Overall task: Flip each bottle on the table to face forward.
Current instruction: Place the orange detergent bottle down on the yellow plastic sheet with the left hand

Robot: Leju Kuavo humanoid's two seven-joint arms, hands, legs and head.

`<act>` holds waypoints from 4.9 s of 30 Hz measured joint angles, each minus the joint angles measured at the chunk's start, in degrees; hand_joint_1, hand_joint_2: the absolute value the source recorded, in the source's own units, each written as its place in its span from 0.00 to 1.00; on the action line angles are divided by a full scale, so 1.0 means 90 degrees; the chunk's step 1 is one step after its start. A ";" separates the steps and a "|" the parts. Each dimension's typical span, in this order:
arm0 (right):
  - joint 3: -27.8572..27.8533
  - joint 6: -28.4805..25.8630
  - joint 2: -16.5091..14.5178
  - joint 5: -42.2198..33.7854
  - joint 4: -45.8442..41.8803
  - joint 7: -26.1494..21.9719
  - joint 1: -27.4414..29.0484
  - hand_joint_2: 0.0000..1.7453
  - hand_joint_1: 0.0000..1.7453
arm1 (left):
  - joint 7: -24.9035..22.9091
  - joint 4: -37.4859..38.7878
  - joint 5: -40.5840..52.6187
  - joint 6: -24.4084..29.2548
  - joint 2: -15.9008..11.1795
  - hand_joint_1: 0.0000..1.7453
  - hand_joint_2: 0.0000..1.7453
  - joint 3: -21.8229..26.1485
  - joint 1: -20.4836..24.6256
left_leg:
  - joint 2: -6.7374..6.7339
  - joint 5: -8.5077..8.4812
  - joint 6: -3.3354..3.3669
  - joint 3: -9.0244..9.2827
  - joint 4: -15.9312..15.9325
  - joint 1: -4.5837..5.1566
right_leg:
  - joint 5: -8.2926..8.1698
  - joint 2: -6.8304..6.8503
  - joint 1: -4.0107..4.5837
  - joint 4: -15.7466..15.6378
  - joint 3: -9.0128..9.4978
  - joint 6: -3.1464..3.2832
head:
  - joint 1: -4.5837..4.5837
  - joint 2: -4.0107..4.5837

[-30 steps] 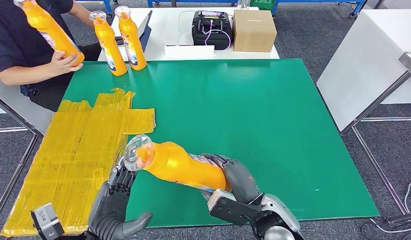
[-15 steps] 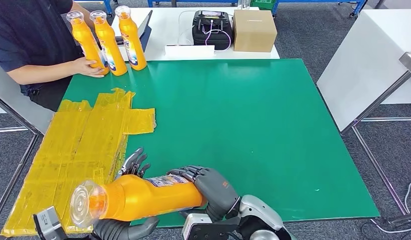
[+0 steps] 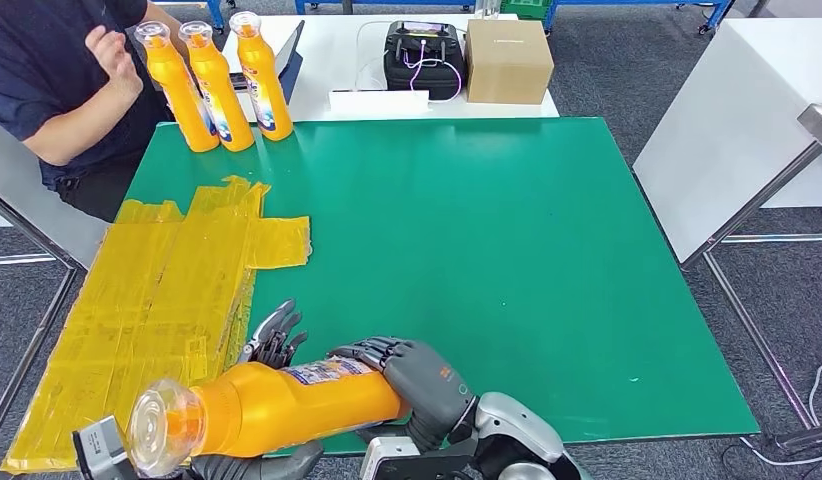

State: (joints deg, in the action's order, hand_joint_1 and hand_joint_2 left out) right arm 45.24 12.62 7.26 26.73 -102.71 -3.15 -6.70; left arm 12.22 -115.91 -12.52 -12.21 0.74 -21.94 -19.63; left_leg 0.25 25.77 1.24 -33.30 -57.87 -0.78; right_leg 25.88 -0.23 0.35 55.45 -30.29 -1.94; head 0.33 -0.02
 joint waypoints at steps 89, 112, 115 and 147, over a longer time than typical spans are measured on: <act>-0.0998 -0.1280 0.0623 0.0414 -0.1904 -0.0713 0.2046 0.00 0.00 | -0.0091 0.1273 0.7792 0.1971 0.0518 1.00 1.00 0.3184 0.1390 | 0.0009 -0.0011 -0.0012 -0.0030 0.0000 0.0008 | -0.0001 0.0017 -0.0005 0.0015 -0.0044 0.0002 | -0.0001 0.0000; -0.1092 -0.1390 0.0869 0.0534 -0.2048 -0.0902 0.1779 0.00 0.00 | -0.2052 0.5237 1.1131 0.1755 -0.0505 0.00 1.00 0.3056 0.3614 | 0.0009 -0.0029 -0.0025 -0.0039 0.0000 0.0007 | -0.0005 0.0018 -0.0005 0.0033 -0.0058 0.0001 | -0.0001 0.0000; -0.1089 -0.1353 0.0869 0.0529 -0.2042 -0.0902 0.1721 0.00 0.00 | -0.2052 0.5312 1.1176 0.1757 -0.0551 0.00 1.00 0.3039 0.3648 | 0.0010 -0.0029 -0.0025 -0.0042 0.0000 0.0007 | -0.0005 0.0018 -0.0005 0.0033 -0.0060 0.0001 | -0.0001 0.0000; -0.0848 -0.2628 0.0161 0.0438 -0.1783 -0.1029 0.2539 0.00 0.00 | 0.1564 -0.1018 0.3597 0.0440 0.1447 0.00 0.00 0.2905 -0.0672 | 0.0022 -0.0003 -0.0015 -0.0056 0.0002 0.0023 | 0.0027 0.0017 -0.0021 0.0029 -0.0135 -0.0002 | 0.0001 0.0000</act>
State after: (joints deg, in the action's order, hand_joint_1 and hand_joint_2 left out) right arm 37.62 -11.04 8.70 30.68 -118.75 -12.41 16.16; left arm 26.29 -125.07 19.85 -8.25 13.76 4.20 -25.68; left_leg 0.45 25.74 1.11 -33.80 -57.84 -0.58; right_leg 26.12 -0.08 0.16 55.71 -31.50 -1.95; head 0.33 -0.02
